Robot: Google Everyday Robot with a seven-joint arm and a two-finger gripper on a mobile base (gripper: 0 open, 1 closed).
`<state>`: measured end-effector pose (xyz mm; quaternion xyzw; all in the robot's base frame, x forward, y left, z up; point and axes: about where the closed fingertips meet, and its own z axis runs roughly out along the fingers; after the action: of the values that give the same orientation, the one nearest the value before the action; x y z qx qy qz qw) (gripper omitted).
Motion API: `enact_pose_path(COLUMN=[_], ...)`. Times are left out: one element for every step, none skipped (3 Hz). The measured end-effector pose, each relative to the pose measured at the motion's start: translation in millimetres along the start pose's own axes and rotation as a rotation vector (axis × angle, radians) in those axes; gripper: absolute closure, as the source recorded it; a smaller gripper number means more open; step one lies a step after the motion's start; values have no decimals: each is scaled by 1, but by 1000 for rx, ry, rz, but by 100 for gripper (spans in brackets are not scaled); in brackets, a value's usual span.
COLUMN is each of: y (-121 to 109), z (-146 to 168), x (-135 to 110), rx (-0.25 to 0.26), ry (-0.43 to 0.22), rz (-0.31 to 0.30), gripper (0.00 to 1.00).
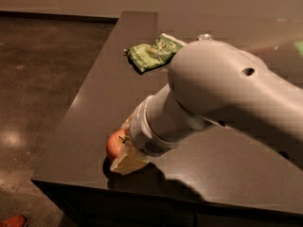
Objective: Move apple near coke can
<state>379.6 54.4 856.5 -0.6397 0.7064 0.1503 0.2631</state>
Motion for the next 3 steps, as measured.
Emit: enact_pose_path(y=[-30,-80,-123], z=[-21,-56,-86], x=[6,20,45], rx=[44,113,178], ry=[12,41,94], rz=[36,112,181], gripper=[86,100,100])
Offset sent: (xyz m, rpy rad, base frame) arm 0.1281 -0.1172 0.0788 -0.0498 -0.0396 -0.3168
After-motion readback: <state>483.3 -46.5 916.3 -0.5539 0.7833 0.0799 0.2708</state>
